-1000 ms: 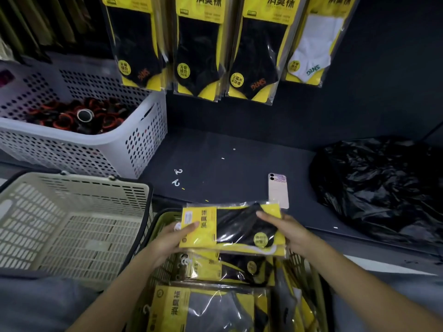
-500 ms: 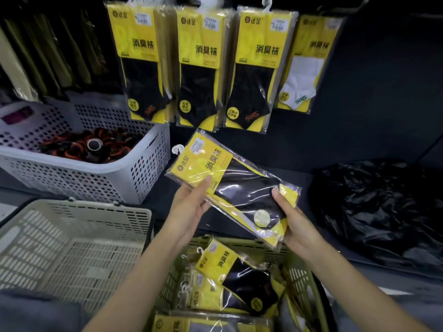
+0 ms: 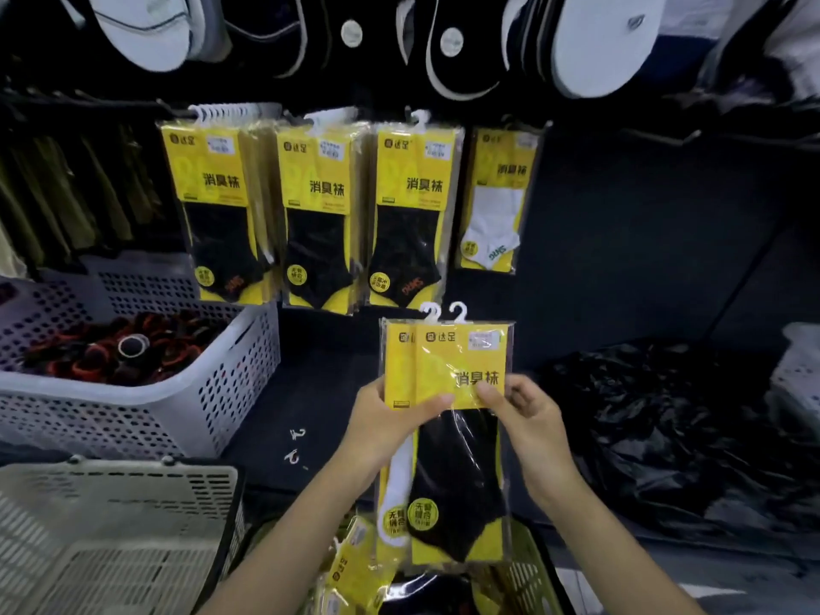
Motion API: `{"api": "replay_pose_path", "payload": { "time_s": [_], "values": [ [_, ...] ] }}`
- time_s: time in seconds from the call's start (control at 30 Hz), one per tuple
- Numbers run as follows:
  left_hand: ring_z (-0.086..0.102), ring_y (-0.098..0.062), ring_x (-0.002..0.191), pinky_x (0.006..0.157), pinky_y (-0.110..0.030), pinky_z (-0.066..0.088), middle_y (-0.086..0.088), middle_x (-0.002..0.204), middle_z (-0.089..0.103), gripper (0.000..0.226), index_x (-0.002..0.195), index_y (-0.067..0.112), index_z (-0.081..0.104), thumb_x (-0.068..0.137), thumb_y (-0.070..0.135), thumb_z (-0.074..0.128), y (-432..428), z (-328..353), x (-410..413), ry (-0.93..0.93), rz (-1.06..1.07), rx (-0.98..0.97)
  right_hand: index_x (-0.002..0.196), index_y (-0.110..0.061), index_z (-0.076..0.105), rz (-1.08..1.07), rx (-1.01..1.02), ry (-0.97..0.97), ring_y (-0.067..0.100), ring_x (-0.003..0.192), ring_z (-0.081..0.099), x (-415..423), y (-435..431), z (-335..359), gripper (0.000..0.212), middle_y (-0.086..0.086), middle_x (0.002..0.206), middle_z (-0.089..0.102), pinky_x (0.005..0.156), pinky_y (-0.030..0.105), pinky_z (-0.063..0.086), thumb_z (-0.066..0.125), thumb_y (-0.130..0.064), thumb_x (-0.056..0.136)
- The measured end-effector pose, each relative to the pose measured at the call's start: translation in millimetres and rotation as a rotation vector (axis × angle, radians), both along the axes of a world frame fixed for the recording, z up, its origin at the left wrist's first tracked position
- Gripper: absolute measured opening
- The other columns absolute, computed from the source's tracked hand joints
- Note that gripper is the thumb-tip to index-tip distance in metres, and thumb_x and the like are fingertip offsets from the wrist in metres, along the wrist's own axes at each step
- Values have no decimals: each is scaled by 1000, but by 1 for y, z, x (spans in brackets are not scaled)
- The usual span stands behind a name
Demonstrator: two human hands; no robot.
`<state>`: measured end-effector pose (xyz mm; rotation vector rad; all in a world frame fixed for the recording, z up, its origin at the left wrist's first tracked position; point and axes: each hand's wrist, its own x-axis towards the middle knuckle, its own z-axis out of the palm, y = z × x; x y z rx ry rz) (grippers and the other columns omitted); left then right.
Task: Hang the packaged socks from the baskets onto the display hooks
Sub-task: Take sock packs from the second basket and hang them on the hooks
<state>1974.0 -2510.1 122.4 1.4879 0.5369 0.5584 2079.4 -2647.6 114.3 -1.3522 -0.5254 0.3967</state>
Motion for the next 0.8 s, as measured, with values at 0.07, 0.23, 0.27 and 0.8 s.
{"api": "replay_pose_path", "payload": {
  "time_s": [0.07, 0.23, 0.27, 0.8],
  "values": [
    [67, 7, 74, 54, -3, 46, 21, 80, 73, 30, 87, 28, 69, 64, 46, 74, -4, 7, 4, -18, -10, 3, 90, -1, 65, -19, 39, 44, 11, 85, 69, 2, -1, 8, 32, 3, 88, 75, 75, 16, 54, 71, -27, 71],
    [72, -8, 83, 62, -11, 51, 4, 90, 76, 44, 94, 18, 72, 81, 52, 49, 7, 22, 12, -78, -22, -10, 96, -5, 66, -88, 75, 119, 25, 97, 69, 14, -9, 24, 30, 11, 98, 74, 95, 39, 50, 67, -28, 77],
    [72, -10, 85, 64, -12, 52, 2, 92, 76, 43, 95, 18, 72, 82, 50, 48, 12, 26, 12, -98, -8, -2, 96, -6, 66, -108, 74, 121, 27, 98, 68, 19, -11, 27, 27, 11, 98, 74, 98, 43, 48, 65, -29, 81],
    [58, -20, 79, 69, -30, 40, -14, 84, 61, 57, 91, 5, 63, 83, 59, 46, 81, 117, 22, -229, 181, 223, 91, -17, 67, -270, 24, -121, 26, 97, 68, 112, 17, 144, 14, 7, 96, 74, 97, 51, 49, 59, -27, 93]
  ]
}}
